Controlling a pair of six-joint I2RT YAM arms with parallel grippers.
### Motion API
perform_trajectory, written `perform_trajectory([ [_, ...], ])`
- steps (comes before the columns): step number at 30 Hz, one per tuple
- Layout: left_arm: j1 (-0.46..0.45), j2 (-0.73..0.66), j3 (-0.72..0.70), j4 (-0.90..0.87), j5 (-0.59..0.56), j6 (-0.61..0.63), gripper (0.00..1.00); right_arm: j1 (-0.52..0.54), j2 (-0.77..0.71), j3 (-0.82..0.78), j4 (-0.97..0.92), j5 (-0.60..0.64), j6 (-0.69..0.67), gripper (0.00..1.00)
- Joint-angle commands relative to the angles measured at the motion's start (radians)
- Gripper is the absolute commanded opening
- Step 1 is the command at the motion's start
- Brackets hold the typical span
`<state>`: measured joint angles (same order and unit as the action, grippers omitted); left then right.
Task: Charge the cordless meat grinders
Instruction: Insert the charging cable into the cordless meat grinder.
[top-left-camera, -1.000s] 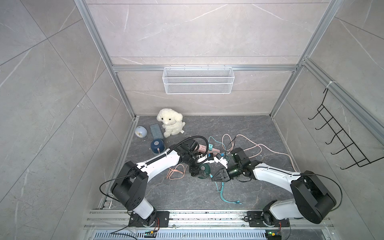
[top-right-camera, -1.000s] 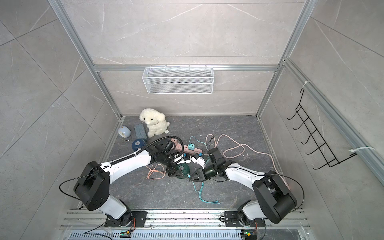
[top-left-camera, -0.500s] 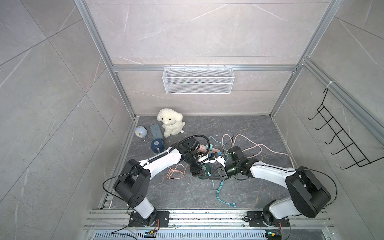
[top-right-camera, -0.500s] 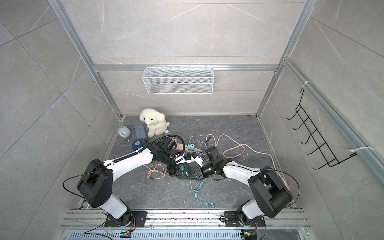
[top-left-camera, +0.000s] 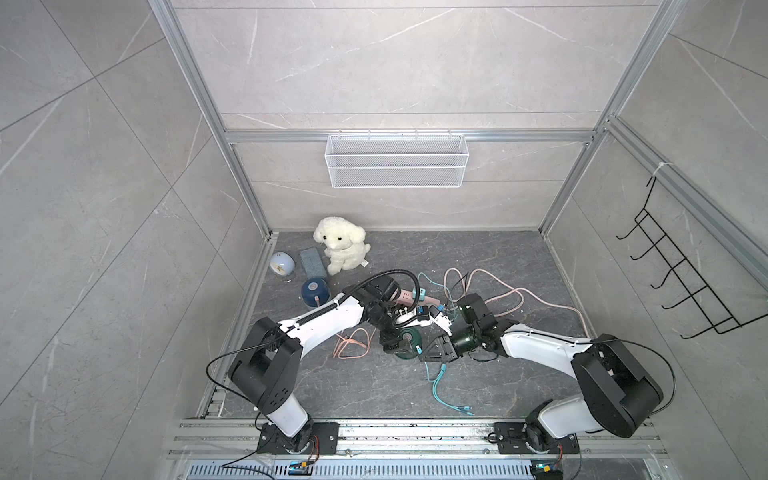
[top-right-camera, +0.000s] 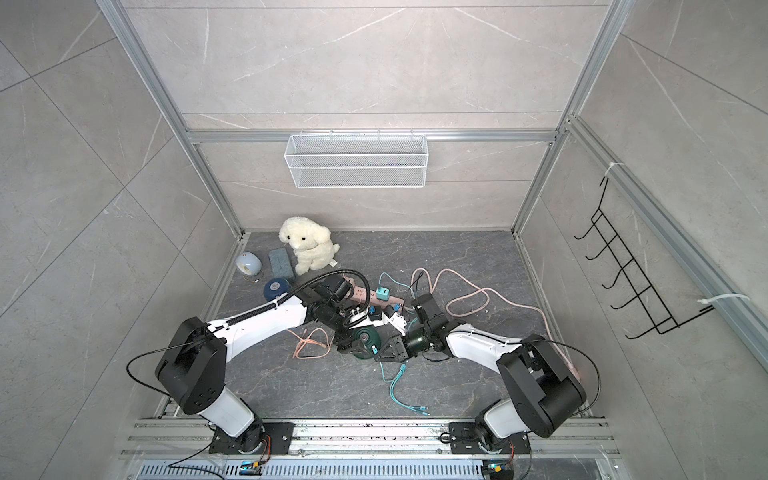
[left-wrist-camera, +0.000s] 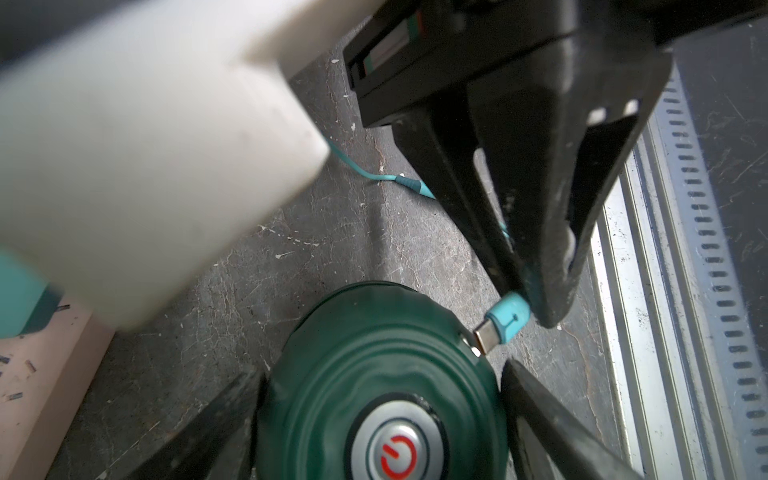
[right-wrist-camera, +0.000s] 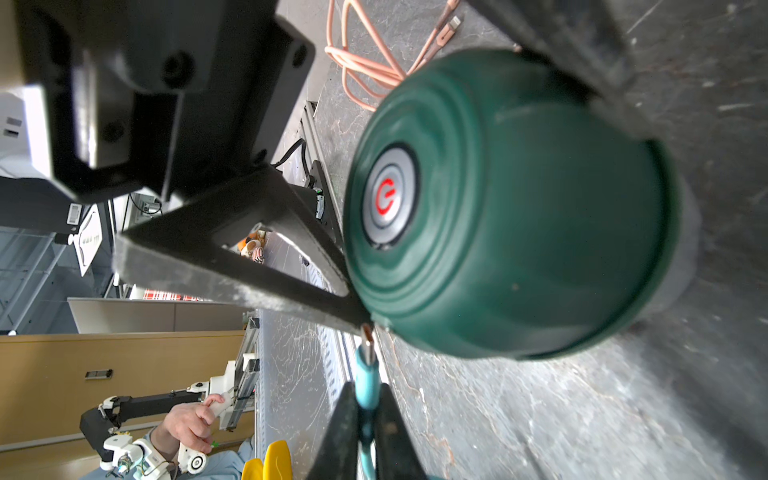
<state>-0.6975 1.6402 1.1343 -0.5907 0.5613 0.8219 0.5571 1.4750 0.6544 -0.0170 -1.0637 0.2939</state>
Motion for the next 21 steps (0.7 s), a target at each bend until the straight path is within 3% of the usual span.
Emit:
perform_trajectory([
  [1,-0.002,0.026,0.018,-0.067,0.012,0.031,0.6,0.004,-0.018,-0.008,-0.026,-0.022,-0.03,0.12],
  [21,-0.002,0.015,0.009,-0.048,0.011,0.02,0.6,0.004,0.027,-0.007,-0.015,-0.028,-0.026,0.12],
])
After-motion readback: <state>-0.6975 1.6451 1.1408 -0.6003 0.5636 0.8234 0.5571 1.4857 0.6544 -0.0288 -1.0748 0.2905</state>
